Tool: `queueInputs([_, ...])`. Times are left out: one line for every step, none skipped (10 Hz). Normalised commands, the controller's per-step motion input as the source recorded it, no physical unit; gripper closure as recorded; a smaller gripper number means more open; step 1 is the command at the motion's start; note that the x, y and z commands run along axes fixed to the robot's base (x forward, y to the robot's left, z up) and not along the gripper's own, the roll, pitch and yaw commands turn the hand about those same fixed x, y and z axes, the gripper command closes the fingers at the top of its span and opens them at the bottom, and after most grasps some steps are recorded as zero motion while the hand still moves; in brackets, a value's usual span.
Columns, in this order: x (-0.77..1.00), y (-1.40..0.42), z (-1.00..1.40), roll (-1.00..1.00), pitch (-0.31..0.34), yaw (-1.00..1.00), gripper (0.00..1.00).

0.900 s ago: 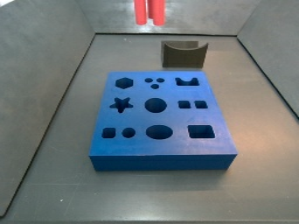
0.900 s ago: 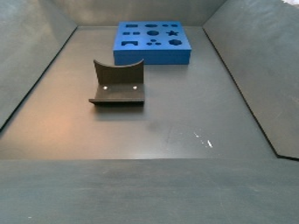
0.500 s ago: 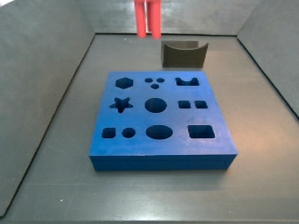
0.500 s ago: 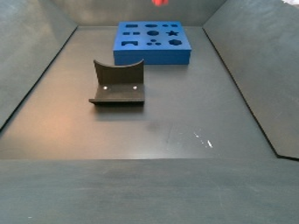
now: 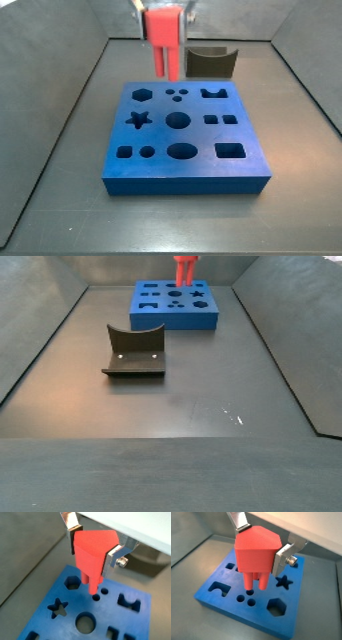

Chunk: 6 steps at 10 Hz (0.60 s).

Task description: Insert the 3 prong object.

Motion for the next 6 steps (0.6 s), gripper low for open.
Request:
queueInputs([0.46,0.14,-0.45,0.01,0.0,-0.7,1.0])
queueInputs([0.34,0.2,-0.37,0.0,0.0,-0.78,1.0])
queueInputs([0.2,0.11,-0.24,0.0,0.0,-0.93,1.0])
queueInputs([0.14,0.07,-0.23,0.0,0.0,-0.96,1.0])
queueInputs([0.04,0.07,-0.17,0.0,0.03,-0.93,1.0])
queueInputs([0.0,0.03,-0.17,0.12,0.111,-0.85,1.0])
